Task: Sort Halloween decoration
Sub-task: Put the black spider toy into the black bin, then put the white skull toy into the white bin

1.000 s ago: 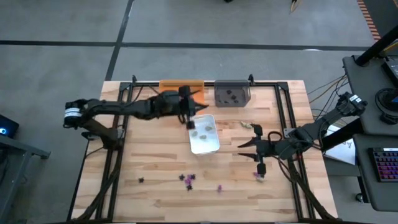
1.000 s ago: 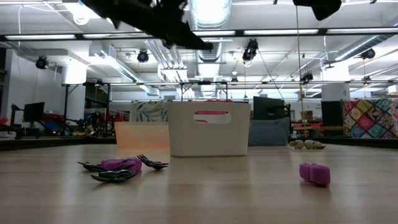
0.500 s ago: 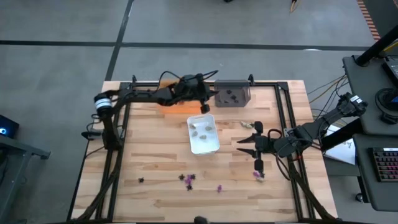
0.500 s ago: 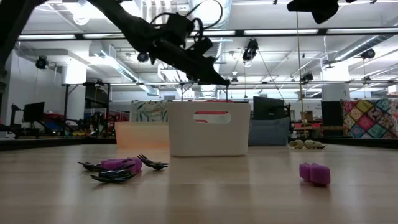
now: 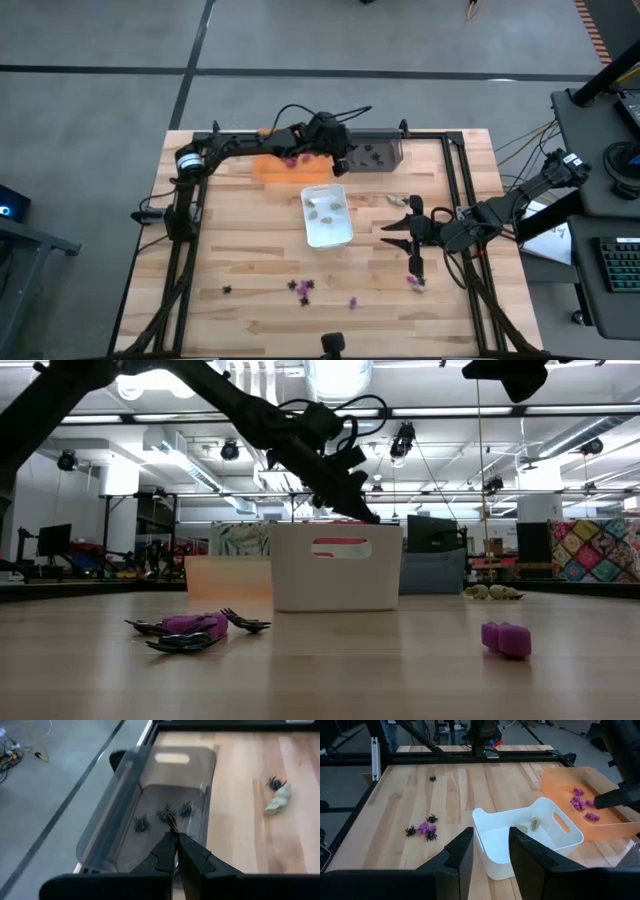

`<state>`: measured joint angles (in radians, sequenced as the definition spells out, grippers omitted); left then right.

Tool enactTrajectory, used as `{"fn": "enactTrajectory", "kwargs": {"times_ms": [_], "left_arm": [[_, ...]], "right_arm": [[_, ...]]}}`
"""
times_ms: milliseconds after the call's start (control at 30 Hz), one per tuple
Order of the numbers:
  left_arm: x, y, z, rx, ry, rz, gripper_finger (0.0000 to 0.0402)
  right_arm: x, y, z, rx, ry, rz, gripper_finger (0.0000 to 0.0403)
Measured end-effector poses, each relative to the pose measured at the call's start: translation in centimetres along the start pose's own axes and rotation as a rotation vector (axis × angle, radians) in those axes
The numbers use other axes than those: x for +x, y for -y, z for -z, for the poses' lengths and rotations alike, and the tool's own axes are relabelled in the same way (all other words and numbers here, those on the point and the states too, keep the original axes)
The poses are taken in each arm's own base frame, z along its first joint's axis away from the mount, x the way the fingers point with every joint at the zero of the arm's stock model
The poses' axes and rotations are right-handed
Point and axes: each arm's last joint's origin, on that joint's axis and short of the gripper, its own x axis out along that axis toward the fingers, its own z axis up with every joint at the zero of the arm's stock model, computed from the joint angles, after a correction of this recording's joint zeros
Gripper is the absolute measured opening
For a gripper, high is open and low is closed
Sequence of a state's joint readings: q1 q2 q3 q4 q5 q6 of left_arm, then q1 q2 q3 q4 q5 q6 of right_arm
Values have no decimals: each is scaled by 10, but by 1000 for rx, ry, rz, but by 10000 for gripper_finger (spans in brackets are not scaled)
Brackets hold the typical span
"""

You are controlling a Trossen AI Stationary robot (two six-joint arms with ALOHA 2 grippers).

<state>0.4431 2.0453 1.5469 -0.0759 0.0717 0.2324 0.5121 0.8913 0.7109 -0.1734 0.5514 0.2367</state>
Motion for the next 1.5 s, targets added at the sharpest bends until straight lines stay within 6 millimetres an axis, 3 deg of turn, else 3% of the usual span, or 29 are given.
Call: {"fn": "enactTrajectory", "kwargs": {"times_ms": [200, 667, 933, 1100, 1300, 1500], "left_arm": [[0, -2, 1, -53, -3, -4, 11], [-6, -1, -2, -42, -13, 2, 97], [-70, 3, -40, 21, 129, 153, 88], [-114, 19, -49, 41, 215, 248, 77], [-161, 57, -39, 33, 320, 309, 76], [-201, 95, -8, -45, 394, 320, 76]], "right_arm": [[0, 0, 0, -2, 0, 0, 111], [0, 1, 0, 15, 9, 37, 111], [4, 13, -2, 145, 47, 193, 111], [11, 29, -5, 228, 57, 272, 111], [14, 38, -4, 318, 47, 281, 111], [15, 39, -2, 449, 22, 248, 111]]}}
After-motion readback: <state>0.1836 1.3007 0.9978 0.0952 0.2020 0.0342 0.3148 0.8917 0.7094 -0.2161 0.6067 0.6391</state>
